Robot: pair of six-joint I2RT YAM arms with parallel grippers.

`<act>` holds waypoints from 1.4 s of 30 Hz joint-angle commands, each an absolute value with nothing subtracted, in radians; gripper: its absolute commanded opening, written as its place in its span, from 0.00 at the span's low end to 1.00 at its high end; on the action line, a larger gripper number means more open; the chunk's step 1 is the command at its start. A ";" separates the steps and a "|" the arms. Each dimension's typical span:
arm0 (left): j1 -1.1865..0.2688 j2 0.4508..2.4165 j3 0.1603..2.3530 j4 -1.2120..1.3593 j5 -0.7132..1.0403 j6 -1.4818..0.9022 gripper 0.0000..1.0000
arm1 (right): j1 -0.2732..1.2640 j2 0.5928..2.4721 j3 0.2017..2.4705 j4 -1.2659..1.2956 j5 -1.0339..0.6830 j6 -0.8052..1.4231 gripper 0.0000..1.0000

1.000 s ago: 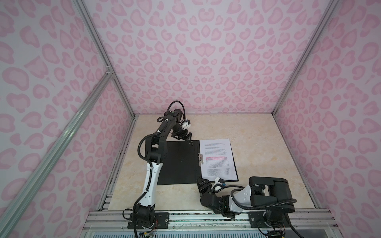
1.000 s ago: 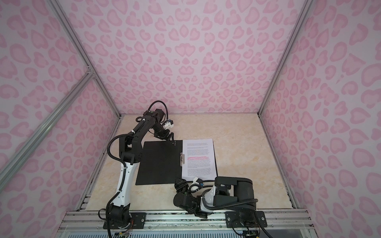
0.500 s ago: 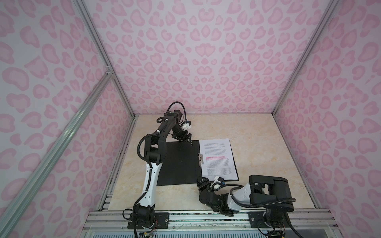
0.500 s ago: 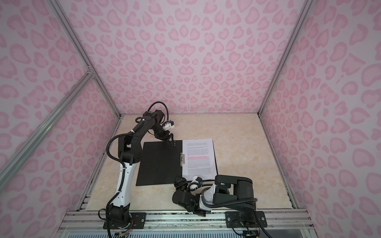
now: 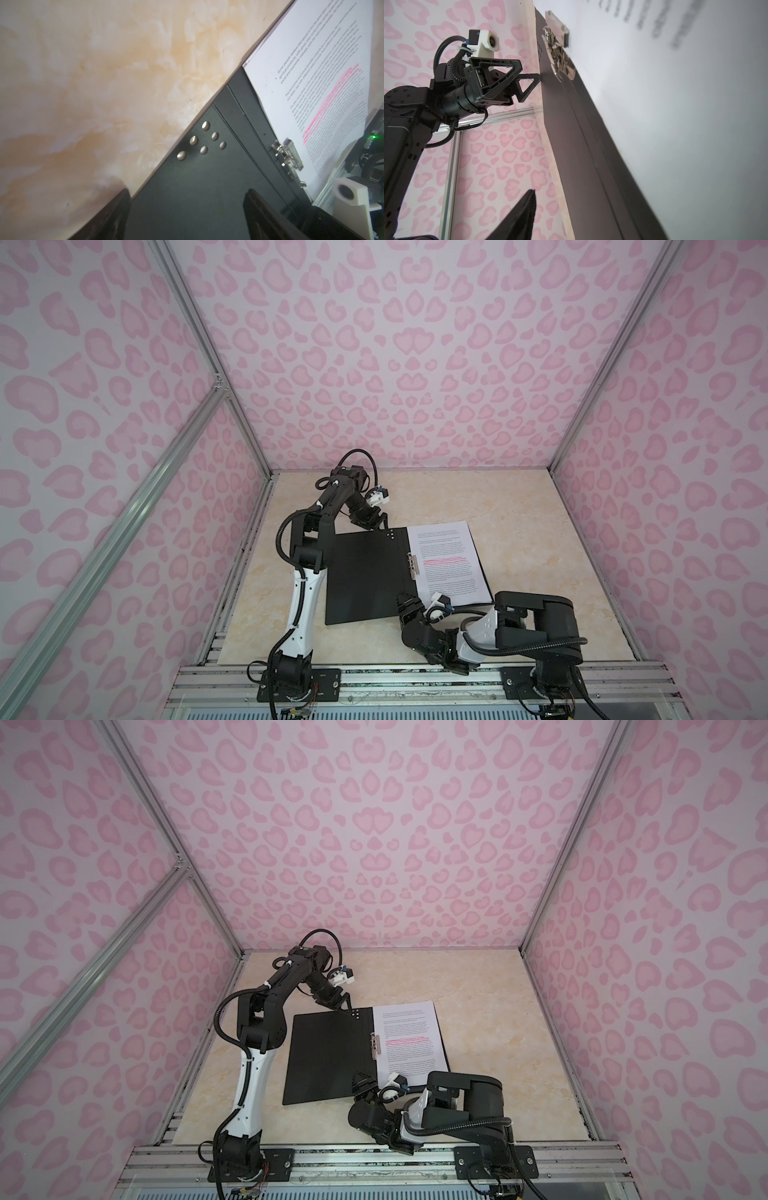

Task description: Put the files into the folder

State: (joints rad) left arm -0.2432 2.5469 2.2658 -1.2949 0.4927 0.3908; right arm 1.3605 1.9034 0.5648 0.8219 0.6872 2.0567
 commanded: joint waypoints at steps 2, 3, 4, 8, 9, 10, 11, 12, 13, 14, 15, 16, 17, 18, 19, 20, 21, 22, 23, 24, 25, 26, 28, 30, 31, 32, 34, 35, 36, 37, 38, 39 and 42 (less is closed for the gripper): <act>-0.244 2.577 2.240 -1.392 0.439 0.386 0.90 | 1.358 1.918 0.547 0.632 0.652 2.014 0.61; -0.244 2.572 2.240 -1.391 0.439 0.387 0.92 | 1.358 1.913 0.548 0.631 0.654 2.005 0.59; -0.241 2.568 2.244 -1.391 0.437 0.388 0.92 | 1.358 1.910 0.548 0.636 0.655 1.996 0.57; -0.220 2.538 2.275 -1.393 0.427 0.384 0.98 | 1.366 1.907 0.537 0.668 0.666 1.975 0.45; -0.213 2.532 2.291 -1.403 0.431 0.385 0.99 | 1.368 1.915 0.531 0.698 0.672 1.968 0.42; -0.206 2.523 2.302 -1.410 0.433 0.387 1.00 | 1.368 1.922 0.525 0.724 0.673 1.965 0.40; -0.198 2.511 2.312 -1.416 0.436 0.386 0.99 | 1.369 1.933 0.520 0.754 0.673 1.964 0.39; -0.188 2.495 2.319 -1.423 0.444 0.387 0.98 | 1.371 1.946 0.516 0.790 0.675 1.961 0.36; -0.180 2.479 2.324 -1.428 0.449 0.387 0.98 | 1.370 1.958 0.513 0.822 0.675 1.956 0.34; -0.169 2.455 2.327 -1.436 0.461 0.385 0.98 | 1.371 1.973 0.510 0.857 0.674 1.953 0.33; -0.158 2.429 2.327 -1.446 0.479 0.385 0.98 | 1.370 1.987 0.510 0.888 0.673 1.948 0.31; -0.146 2.404 2.326 -1.456 0.495 0.384 0.98 | 1.370 1.997 0.509 0.911 0.672 1.948 0.29; -0.129 2.372 2.316 -1.468 0.519 0.380 0.98 | 1.370 2.004 0.508 0.929 0.670 1.946 0.27; -0.110 2.336 2.296 -1.479 0.557 0.379 0.98 | 1.370 2.008 0.508 0.944 0.669 1.942 0.27; -0.092 2.304 2.270 -1.484 0.589 0.375 0.98 | 1.370 2.007 0.506 0.950 0.669 1.938 0.26; -0.069 2.262 2.225 -1.483 0.624 0.364 0.98 | 1.370 2.001 0.506 0.945 0.667 1.934 0.25; -0.048 2.226 2.176 -1.484 0.658 0.358 0.98 | 1.371 1.993 0.506 0.941 0.669 1.926 0.24; -0.030 2.195 2.132 -1.488 0.684 0.360 0.98 | 1.369 1.985 0.505 0.942 0.670 1.917 0.23; -0.009 2.158 2.073 -1.485 0.709 0.361 0.98 | 1.369 1.976 0.504 0.944 0.671 1.904 0.22; 0.010 2.122 2.011 -1.482 0.736 0.361 0.98 | 1.367 1.966 0.503 0.948 0.670 1.889 0.21; 0.027 2.096 1.962 -1.482 0.757 0.365 0.98 | 1.364 1.960 0.503 0.951 0.670 1.876 0.20; 0.045 2.068 1.906 -1.483 0.779 0.366 0.98 | 1.361 1.952 0.505 0.952 0.665 1.865 0.19; 0.072 2.030 1.813 -1.493 0.815 0.375 0.98 | 1.359 1.943 0.505 0.966 0.663 1.845 0.18; 0.092 2.003 1.742 -1.513 0.840 0.391 0.98 | 1.357 1.937 0.503 0.987 0.658 1.828 0.15; 0.103 1.990 1.704 -1.519 0.857 0.402 0.98 | 1.356 1.937 0.501 1.001 0.658 1.823 0.14; 0.113 1.978 1.676 -1.531 0.868 0.417 0.98 | 1.353 1.936 0.499 1.014 0.660 1.821 0.13; 0.132 1.954 1.621 -1.527 0.870 0.422 0.98 | 1.350 1.936 0.498 1.042 0.660 1.802 0.11; 0.141 1.943 1.595 -1.524 0.865 0.421 0.98 | 1.345 1.935 0.500 1.055 0.656 1.789 0.10; 0.151 1.933 1.570 -1.522 0.859 0.418 0.98 | 1.341 1.932 0.503 1.065 0.651 1.776 0.10; 0.159 1.924 1.551 -1.524 0.858 0.418 0.98 | 1.338 1.928 0.506 1.070 0.649 1.768 0.10; 0.170 1.917 1.535 -1.526 0.855 0.422 0.98 | 1.333 1.922 0.508 1.074 0.647 1.758 0.10; 0.183 1.909 1.515 -1.519 0.851 0.413 0.98 | 1.330 1.914 0.509 1.076 0.644 1.748 0.10; 0.230 1.883 1.489 -1.502 0.848 0.386 0.98 | 1.327 1.881 0.511 1.058 0.645 1.725 0.09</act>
